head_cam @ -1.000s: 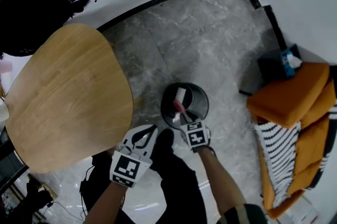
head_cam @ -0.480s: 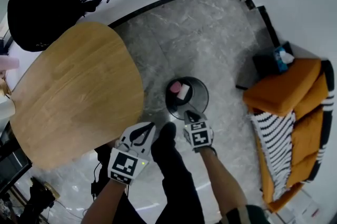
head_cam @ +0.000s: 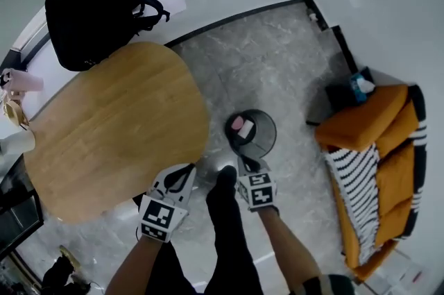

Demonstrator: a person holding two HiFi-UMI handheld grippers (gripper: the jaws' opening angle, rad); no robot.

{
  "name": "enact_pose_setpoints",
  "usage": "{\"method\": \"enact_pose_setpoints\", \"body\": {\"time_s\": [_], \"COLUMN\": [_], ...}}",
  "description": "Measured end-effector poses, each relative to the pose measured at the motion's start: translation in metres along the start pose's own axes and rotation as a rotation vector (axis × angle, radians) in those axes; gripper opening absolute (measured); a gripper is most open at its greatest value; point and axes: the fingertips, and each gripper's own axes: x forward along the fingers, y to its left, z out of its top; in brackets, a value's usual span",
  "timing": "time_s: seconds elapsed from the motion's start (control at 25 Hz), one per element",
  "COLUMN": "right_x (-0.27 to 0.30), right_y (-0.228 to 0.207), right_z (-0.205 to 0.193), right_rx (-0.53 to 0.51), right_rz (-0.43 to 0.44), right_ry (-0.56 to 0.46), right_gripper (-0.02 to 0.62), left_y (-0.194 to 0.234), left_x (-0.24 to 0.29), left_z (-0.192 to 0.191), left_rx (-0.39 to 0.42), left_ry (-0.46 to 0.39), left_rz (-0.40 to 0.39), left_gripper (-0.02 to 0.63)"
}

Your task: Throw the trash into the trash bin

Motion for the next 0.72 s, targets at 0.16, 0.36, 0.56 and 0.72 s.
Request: {"method": "enact_pose_setpoints", "body": {"time_s": [0.16, 0.36, 0.56, 0.72], "right_x": [-0.034, -0.096, -0.158, -0.211], "right_y": [0.041, 0.117, 0.201, 0.260], "right_z": [0.036, 0.104, 0.167, 0.209], "right_rx": [-0.012, -0.026, -0.109, -0.163], "right_rz": [0.018, 0.092, 0.213, 0.283], "right_ry": [-0.082, -0.226, -0.333, -0.412], "right_gripper": [0.000, -0.002, -0.003, -0.003], "left_y": [0.009, 0.024, 0.028, 0.042], "left_x": [-0.039, -0.106, -0.183, -0.249], "left_z": [0.014, 0.053, 0.091, 0.118], "left_rx": [0.007, 0.012, 0.011, 0.025], "left_ry": [-0.006, -0.058, -0.101, -0.171], "left_rz": [0.019, 0.065, 0.114, 0.191], "left_gripper": [-0.003, -0.002, -0.002, -0.002]}}
